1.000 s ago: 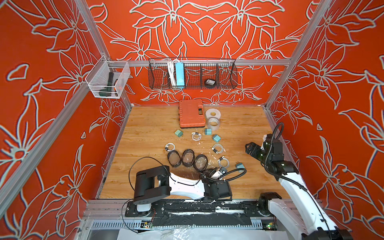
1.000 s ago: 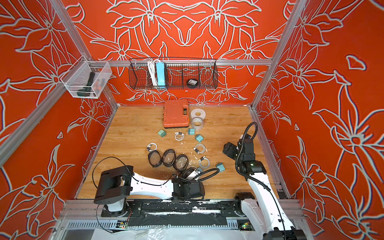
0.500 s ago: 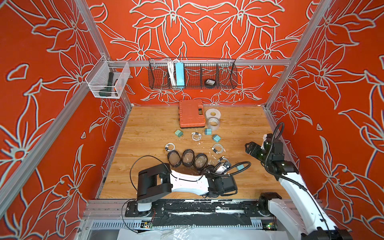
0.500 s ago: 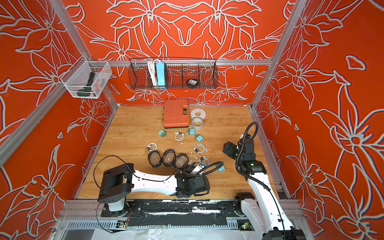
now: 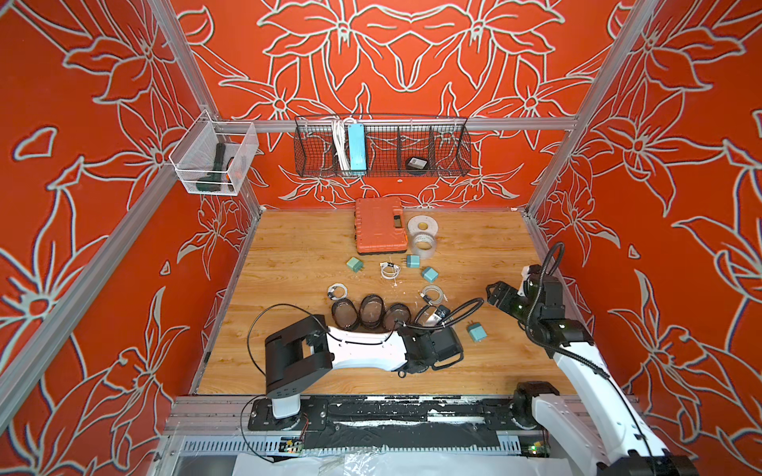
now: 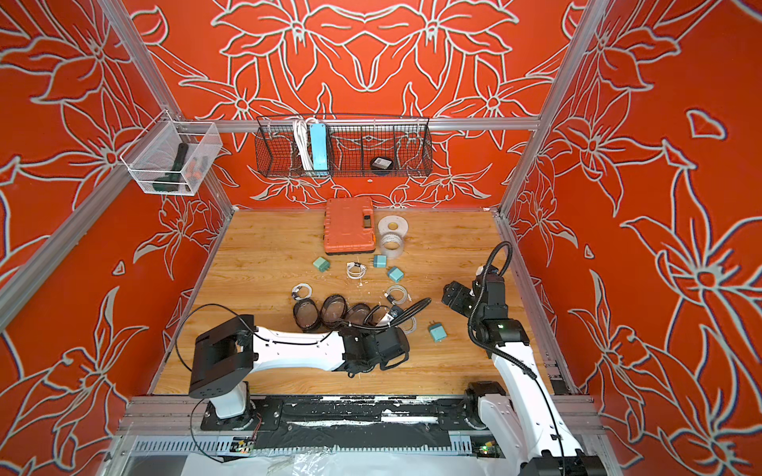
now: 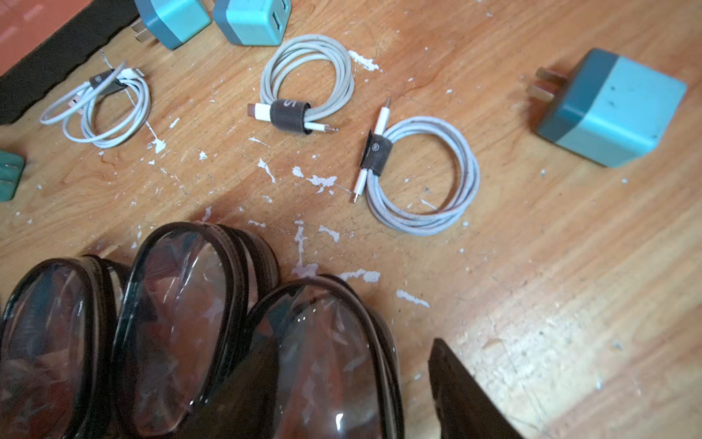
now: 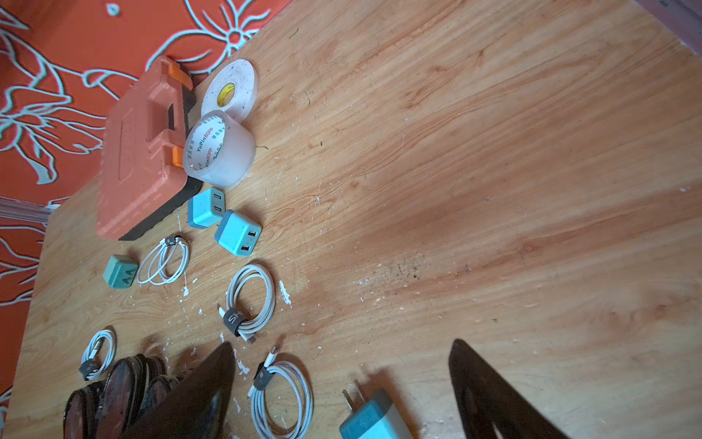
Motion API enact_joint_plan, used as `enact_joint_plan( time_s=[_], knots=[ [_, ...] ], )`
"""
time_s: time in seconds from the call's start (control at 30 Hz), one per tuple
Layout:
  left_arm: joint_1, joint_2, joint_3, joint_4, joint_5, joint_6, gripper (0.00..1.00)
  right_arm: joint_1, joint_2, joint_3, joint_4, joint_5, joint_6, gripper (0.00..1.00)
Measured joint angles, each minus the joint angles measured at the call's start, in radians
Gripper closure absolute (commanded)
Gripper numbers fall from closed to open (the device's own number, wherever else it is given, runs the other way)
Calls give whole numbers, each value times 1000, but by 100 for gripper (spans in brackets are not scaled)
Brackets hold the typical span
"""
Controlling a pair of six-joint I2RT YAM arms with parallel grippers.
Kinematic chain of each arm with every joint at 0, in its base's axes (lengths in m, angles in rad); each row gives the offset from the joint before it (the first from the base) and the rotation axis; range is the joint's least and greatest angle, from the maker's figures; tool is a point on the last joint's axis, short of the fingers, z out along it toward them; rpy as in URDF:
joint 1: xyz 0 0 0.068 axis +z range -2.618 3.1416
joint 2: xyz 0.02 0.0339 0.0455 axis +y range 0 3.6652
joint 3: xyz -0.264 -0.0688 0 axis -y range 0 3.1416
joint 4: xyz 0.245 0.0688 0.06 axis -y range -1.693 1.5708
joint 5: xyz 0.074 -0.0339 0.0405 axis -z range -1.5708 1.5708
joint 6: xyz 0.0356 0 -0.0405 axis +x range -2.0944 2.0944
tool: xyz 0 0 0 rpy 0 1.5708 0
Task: Pack away charging kits
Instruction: Pick up the storage bag at the center of the board.
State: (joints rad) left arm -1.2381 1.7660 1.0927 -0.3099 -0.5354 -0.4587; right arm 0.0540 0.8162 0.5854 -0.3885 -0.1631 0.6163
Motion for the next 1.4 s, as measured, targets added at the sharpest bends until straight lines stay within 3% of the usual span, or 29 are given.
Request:
enact_joint_plan(
  time_s=[0.2, 0.67, 0.73, 0.93, 1.17, 1.3, 1.4],
  knots=[
    [-4, -22, -30, -41, -18, -18, 36, -2, 0, 0, 4, -20, 0, 11],
    [-21, 132, 83, -188, -129, -66, 32, -3, 1, 0, 8, -40, 0, 11],
    [-24, 133, 92, -199, -141, -71, 37, -3, 2, 0, 8, -40, 0, 10],
    [-31, 133, 98, -218, -164, -89, 68, -3, 5, 0, 8, -41, 0, 10],
    [-32, 134, 98, -221, -177, -81, 83, -3, 5, 0, 8, -42, 0, 10],
    [-28, 132, 98, -200, -169, -71, 100, -3, 6, 0, 9, -47, 0, 11],
    [-11, 119, 98, -189, -136, -62, 100, -4, 19, 0, 11, -60, 2, 14]
  ],
)
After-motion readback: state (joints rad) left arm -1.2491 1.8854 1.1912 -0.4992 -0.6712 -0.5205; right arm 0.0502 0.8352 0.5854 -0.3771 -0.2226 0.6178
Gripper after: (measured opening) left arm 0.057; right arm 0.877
